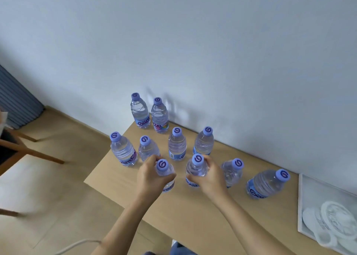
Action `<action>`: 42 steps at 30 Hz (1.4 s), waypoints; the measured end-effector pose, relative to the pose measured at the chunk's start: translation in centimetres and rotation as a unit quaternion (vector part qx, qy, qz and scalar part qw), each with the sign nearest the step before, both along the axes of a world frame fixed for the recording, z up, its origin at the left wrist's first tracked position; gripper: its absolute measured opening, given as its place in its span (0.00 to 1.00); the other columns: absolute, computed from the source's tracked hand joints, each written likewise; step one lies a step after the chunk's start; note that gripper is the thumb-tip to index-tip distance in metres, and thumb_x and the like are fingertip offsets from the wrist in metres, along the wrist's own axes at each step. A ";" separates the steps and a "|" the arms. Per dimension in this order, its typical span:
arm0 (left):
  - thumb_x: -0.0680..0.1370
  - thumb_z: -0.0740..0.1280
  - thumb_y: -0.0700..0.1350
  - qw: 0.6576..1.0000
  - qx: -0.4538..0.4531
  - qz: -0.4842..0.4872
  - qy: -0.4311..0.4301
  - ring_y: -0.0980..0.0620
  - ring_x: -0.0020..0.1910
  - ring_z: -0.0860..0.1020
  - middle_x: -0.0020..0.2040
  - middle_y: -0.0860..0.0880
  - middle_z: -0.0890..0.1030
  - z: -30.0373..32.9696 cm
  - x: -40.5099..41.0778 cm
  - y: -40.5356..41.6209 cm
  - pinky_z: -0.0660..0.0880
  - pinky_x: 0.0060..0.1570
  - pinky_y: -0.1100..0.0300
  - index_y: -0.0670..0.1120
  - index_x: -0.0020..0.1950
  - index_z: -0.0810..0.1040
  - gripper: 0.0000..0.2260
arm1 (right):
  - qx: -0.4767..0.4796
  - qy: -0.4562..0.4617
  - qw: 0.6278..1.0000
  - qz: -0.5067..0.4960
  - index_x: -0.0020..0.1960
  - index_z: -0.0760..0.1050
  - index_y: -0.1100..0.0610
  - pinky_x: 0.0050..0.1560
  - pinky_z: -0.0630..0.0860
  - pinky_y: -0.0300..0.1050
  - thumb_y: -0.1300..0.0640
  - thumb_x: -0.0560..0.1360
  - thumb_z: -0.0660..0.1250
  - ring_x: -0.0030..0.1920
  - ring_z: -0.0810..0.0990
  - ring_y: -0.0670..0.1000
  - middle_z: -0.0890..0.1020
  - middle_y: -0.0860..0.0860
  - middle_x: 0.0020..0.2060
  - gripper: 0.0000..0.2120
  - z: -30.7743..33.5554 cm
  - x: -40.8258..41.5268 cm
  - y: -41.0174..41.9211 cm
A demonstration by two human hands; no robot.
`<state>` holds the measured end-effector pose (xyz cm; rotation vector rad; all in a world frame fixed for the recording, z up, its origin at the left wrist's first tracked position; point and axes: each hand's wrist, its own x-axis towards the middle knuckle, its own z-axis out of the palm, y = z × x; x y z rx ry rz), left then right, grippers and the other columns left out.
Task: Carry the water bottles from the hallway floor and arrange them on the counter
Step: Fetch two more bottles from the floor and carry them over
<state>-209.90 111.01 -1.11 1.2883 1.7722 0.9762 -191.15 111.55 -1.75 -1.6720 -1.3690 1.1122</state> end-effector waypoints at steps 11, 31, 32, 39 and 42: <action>0.60 0.80 0.43 0.998 0.008 -0.038 0.041 0.59 0.39 0.78 0.39 0.55 0.79 -1.3 1.4 2.9 0.77 0.39 0.57 0.55 0.42 0.73 0.20 | -0.005 -0.009 0.998 -0.058 0.48 0.70 0.41 0.41 0.71 0.25 0.60 0.61 0.81 0.45 0.78 0.33 0.81 0.39 0.44 0.27 -1.8 0.6 2.1; 0.65 0.79 0.42 0.996 -0.002 -0.079 0.041 0.58 0.45 0.77 0.46 0.53 0.77 -2.4 2.1 2.6 0.76 0.42 0.57 0.52 0.48 0.71 0.21 | 0.000 -0.040 0.998 -0.058 0.50 0.65 0.41 0.48 0.72 0.36 0.60 0.62 0.80 0.52 0.79 0.45 0.78 0.47 0.52 0.29 -3.4 0.7 2.2; 0.65 0.79 0.41 0.996 -0.001 -0.079 0.034 0.57 0.45 0.77 0.47 0.53 0.77 -2.5 2.1 2.7 0.76 0.43 0.56 0.51 0.49 0.71 0.21 | -0.001 -0.039 0.997 -0.060 0.50 0.65 0.41 0.48 0.72 0.35 0.60 0.62 0.81 0.52 0.79 0.45 0.78 0.47 0.52 0.30 -3.5 0.7 2.2; 0.65 0.79 0.40 0.996 0.005 -0.083 0.017 0.61 0.48 0.75 0.49 0.52 0.76 -2.5 2.1 2.4 0.71 0.44 0.68 0.50 0.51 0.72 0.22 | 0.009 -0.046 0.998 -0.049 0.51 0.66 0.41 0.49 0.73 0.36 0.58 0.63 0.80 0.53 0.79 0.46 0.79 0.47 0.52 0.28 -3.4 0.7 2.0; 0.66 0.79 0.41 0.997 0.000 -0.073 0.009 0.60 0.47 0.76 0.49 0.54 0.77 -2.5 2.3 2.1 0.70 0.42 0.70 0.55 0.51 0.70 0.23 | 0.014 -0.038 0.998 -0.046 0.60 0.68 0.46 0.57 0.74 0.41 0.58 0.64 0.80 0.57 0.78 0.48 0.79 0.46 0.55 0.31 -2.8 0.6 1.5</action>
